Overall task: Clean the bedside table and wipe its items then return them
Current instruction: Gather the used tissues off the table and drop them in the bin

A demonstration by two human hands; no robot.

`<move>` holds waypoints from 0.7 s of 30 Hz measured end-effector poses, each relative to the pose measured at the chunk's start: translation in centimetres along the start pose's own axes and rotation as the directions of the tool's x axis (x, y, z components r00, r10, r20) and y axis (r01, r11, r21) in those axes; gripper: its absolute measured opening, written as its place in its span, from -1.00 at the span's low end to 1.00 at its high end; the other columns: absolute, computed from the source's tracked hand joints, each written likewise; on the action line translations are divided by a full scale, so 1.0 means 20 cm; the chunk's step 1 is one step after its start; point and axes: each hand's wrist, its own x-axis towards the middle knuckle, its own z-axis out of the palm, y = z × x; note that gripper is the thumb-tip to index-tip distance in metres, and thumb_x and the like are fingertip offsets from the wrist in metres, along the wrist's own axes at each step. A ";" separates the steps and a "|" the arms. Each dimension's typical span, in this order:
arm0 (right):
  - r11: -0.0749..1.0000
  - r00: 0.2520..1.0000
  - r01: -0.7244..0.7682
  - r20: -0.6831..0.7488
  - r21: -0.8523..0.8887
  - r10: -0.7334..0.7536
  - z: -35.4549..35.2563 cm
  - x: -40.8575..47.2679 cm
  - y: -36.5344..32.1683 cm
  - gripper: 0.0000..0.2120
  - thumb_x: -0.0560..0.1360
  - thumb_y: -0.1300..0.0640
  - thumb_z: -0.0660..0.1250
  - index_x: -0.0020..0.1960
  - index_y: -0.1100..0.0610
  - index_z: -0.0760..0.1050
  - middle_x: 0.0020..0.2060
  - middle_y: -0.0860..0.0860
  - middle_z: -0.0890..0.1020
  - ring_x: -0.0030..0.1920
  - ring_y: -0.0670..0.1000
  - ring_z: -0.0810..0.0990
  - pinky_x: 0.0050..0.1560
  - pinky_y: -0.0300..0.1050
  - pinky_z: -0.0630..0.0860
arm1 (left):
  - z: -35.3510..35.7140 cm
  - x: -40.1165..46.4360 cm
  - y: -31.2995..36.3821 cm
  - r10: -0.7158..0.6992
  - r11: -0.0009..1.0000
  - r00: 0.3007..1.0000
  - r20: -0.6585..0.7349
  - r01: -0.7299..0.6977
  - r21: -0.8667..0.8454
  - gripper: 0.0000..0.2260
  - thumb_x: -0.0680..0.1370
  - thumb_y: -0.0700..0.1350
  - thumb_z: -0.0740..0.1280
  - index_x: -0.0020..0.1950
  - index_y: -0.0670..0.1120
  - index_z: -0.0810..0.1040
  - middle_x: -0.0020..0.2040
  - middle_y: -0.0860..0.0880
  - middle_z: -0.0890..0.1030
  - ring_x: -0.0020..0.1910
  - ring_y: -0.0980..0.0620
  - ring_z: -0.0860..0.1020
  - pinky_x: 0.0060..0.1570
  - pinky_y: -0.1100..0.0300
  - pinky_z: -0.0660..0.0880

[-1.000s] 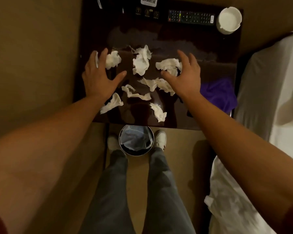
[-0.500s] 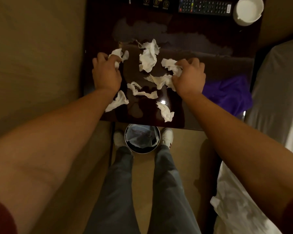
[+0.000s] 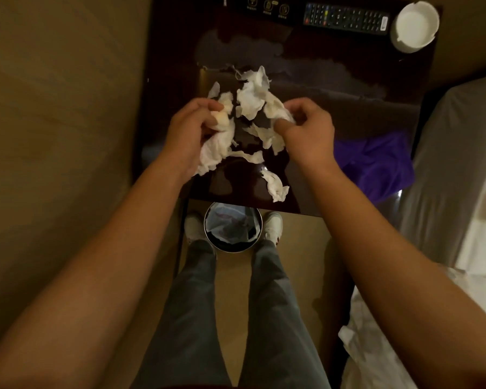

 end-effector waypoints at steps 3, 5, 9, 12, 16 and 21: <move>0.983 0.999 -0.041 0.033 0.181 0.036 0.04 -0.11 -0.08 -0.77 0.46 0.24 0.50 0.05 0.01 0.58 -0.06 -0.03 0.68 -0.03 0.03 0.68 0.06 0.11 0.67 | 0.04 -0.10 -0.01 -0.023 0.991 0.993 0.119 0.039 -0.131 -0.67 0.47 -0.26 0.15 0.10 -0.07 0.63 0.16 -0.13 0.62 -0.06 -0.04 0.57 -0.09 0.08 0.57; 0.966 0.998 -0.049 0.048 0.254 0.038 0.09 -0.17 -0.11 -0.76 0.47 0.26 0.50 0.09 0.08 0.58 0.00 0.04 0.70 0.00 0.10 0.70 0.03 0.15 0.67 | 0.06 -0.15 -0.02 -0.045 0.979 0.988 0.145 0.073 -0.193 -0.65 0.54 -0.23 0.10 0.18 -0.10 0.61 0.10 -0.13 0.64 -0.07 -0.03 0.57 -0.03 0.03 0.55; 0.973 1.000 -0.018 0.026 0.229 0.013 0.19 -0.26 -0.12 -0.79 0.48 0.26 0.50 0.08 0.09 0.59 -0.10 -0.11 0.67 -0.13 -0.20 0.64 -0.09 -0.23 0.61 | 0.11 -0.18 -0.04 -0.123 0.941 0.990 0.071 0.139 -0.308 -0.62 0.59 -0.19 0.06 0.29 -0.20 0.54 0.19 -0.24 0.63 0.11 -0.10 0.57 0.13 0.03 0.49; 0.990 1.000 0.005 -0.007 0.143 -0.004 0.23 -0.29 -0.13 -0.76 0.50 0.25 0.48 0.16 0.12 0.63 -0.04 -0.05 0.68 -0.05 -0.14 0.64 -0.01 -0.19 0.61 | 0.14 -0.18 -0.05 -0.110 0.924 0.991 0.078 0.131 -0.360 -0.64 0.62 -0.13 0.10 0.29 -0.23 0.55 0.23 -0.28 0.57 0.18 -0.14 0.52 0.24 -0.02 0.43; 0.993 0.992 0.116 0.051 0.021 -0.117 0.27 -0.32 -0.16 -0.76 0.55 0.20 0.40 0.21 0.14 0.65 0.00 0.04 0.70 -0.01 -0.01 0.65 0.04 -0.08 0.57 | 0.16 -0.14 -0.05 -0.061 0.896 0.987 0.146 0.118 -0.427 -0.80 0.67 -0.05 0.26 0.21 -0.04 0.63 0.32 -0.23 0.58 0.33 -0.19 0.56 0.40 -0.12 0.46; 0.990 0.965 0.088 0.237 0.108 -0.112 0.28 -0.35 -0.16 -0.69 0.61 0.17 0.34 0.35 0.09 0.58 0.09 0.00 0.71 0.09 -0.10 0.66 0.10 -0.22 0.57 | 0.09 -0.10 -0.08 -0.140 0.931 0.987 -0.077 0.105 -0.350 -0.69 0.65 -0.19 0.33 0.40 -0.19 0.51 0.18 -0.20 0.66 0.14 -0.13 0.67 0.21 -0.05 0.61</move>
